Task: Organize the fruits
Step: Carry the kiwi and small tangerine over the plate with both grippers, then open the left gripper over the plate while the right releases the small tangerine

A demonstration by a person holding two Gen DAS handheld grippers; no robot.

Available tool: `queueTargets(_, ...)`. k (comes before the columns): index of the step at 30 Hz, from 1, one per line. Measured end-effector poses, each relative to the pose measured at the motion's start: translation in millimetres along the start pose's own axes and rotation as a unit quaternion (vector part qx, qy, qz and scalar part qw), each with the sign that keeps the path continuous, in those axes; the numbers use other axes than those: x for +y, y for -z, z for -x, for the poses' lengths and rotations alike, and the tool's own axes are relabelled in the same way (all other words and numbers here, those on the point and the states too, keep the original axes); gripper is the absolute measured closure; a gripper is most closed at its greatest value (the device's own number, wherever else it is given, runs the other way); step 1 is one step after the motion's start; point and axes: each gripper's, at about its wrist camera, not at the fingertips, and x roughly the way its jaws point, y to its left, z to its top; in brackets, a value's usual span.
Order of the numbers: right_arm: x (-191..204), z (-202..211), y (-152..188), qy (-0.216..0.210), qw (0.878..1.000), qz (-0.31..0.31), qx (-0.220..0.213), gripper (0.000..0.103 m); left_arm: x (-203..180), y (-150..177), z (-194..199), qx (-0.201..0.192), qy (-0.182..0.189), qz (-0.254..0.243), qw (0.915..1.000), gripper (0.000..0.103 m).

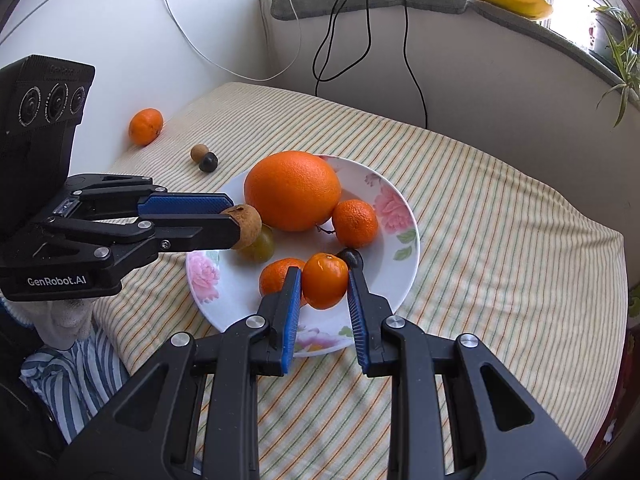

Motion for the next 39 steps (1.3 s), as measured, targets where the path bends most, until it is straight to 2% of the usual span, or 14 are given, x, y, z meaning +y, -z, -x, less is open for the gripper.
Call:
queueTargets(14, -2.9, -6.0, 8.9, -0.004, 1.0, 0.001, 0.004, 0.079, -10.6, -2.8, -10.1, 0.003, -0.012, -0.014, 0.9998, 0.081)
queueTargets(16, -2.3, -6.0, 9.5, -0.003, 1.0, 0.003, 0.004, 0.079, -11.3, -3.5, -11.0, 0.003, -0.016, -0.014, 0.9998, 0.071)
queueTargets(19, -1.5, -6.7, 10.2, -0.001, 1.0, 0.004, 0.006, 0.077, -9.0, -3.1, -9.1, -0.001, -0.018, -0.009, 0.9998, 0.07)
queueTargets(21, -1.1, -6.9, 10.7, 0.003, 1.0, 0.005, 0.005, 0.058, -6.9, -2.9, -6.7, -0.003, -0.02, -0.007, 0.9998, 0.07)
queueTargets(22, -1.0, -6.1, 10.8, 0.006, 1.0, 0.005, 0.001, 0.041, -5.8, -2.6, -5.0, -0.005, -0.021, -0.007, 0.9997, 0.07)
queueTargets(23, -0.7, -4.6, 11.1, 0.008, 1.0, 0.006, -0.003, 0.035, -4.7, -2.5, -3.6, -0.006, -0.023, -0.007, 0.9997, 0.07)
queueTargets(29, 0.0, -2.1, 11.5, 0.015, 1.0, 0.009, -0.007, 0.031, 2.5, -2.5, 2.6, -0.01, -0.03, 0.0, 0.9995, 0.068)
queueTargets(31, 0.6, -2.1, 11.4, 0.016, 1.0, 0.01, -0.008, 0.027, 3.0, -1.8, 3.8, -0.012, -0.032, 0.001, 0.9994, 0.057)
queueTargets(35, 3.9, -2.0, 9.8, 0.019, 1.0, 0.012, -0.01, 0.024, 1.9, 0.2, 5.6, -0.014, -0.039, -0.003, 0.9991, 0.044)
queueTargets(36, 4.7, -1.8, 9.6, 0.02, 1.0, 0.013, -0.01, 0.023, 1.7, 0.5, 6.4, -0.016, -0.042, -0.004, 0.999, 0.038)
queueTargets(39, 7.7, -1.5, 8.1, 0.023, 1.0, 0.016, -0.01, 0.021, 2.6, 1.0, 9.3, -0.02, -0.051, -0.006, 0.9985, 0.037)
